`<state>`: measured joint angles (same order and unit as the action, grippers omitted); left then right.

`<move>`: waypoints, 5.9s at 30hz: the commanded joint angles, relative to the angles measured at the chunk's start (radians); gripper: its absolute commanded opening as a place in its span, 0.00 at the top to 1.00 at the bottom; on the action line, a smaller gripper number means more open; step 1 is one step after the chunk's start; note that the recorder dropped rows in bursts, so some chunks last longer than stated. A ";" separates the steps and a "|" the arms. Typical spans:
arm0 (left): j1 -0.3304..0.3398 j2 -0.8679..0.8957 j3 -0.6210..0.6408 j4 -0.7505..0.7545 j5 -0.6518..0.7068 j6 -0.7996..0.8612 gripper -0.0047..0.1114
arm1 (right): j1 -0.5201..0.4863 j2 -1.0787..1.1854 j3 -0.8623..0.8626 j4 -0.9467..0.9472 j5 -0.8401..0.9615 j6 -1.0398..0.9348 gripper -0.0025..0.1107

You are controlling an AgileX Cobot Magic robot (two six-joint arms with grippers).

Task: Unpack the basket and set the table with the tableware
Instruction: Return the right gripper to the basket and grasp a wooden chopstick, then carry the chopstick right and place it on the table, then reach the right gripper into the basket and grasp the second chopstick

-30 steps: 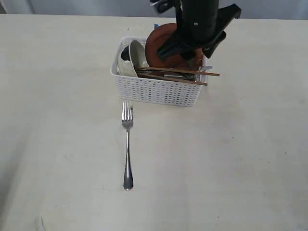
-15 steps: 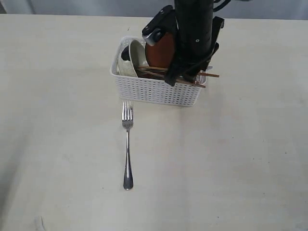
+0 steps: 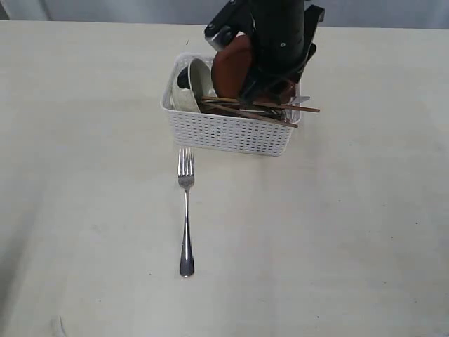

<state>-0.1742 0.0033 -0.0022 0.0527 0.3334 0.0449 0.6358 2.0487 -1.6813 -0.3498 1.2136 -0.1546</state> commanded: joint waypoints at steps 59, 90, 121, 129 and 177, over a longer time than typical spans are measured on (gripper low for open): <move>0.002 -0.003 0.002 -0.001 -0.004 0.000 0.96 | 0.006 -0.158 0.101 0.074 0.007 -0.027 0.98; 0.002 -0.003 0.002 -0.001 -0.004 0.000 0.96 | -0.359 -0.583 0.719 0.208 -0.076 0.374 0.98; 0.002 -0.003 0.002 -0.001 -0.004 0.000 0.96 | -0.365 -0.381 0.815 0.279 -0.237 0.215 0.58; 0.002 -0.003 0.002 -0.001 -0.004 0.000 0.96 | -0.365 -0.430 0.588 0.438 -0.077 -0.049 0.58; 0.002 -0.003 0.002 -0.001 -0.004 0.000 0.96 | -0.154 -0.063 0.148 0.165 -0.008 -0.166 0.74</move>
<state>-0.1742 0.0033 -0.0022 0.0527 0.3334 0.0449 0.4819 1.9838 -1.5270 -0.1737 1.2112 -0.3021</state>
